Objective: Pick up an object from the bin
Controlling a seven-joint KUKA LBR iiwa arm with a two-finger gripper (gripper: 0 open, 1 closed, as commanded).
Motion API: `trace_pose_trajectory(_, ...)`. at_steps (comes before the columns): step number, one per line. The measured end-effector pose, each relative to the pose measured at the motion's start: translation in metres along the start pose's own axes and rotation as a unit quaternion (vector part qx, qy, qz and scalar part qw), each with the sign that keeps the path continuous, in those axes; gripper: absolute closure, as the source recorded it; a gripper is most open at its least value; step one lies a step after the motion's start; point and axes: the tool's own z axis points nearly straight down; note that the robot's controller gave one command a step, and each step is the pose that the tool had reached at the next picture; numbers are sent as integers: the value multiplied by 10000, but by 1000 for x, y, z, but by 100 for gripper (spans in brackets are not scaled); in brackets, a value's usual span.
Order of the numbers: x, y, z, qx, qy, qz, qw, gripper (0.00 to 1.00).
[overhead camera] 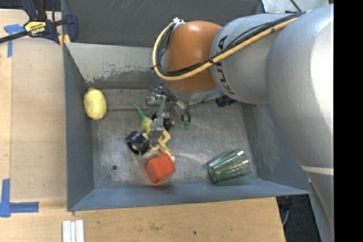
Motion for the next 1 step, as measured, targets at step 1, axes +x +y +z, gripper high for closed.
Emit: trace_pose_trajectory(1, 0, 0, 0, 0, 0, 0, 10000, 100)
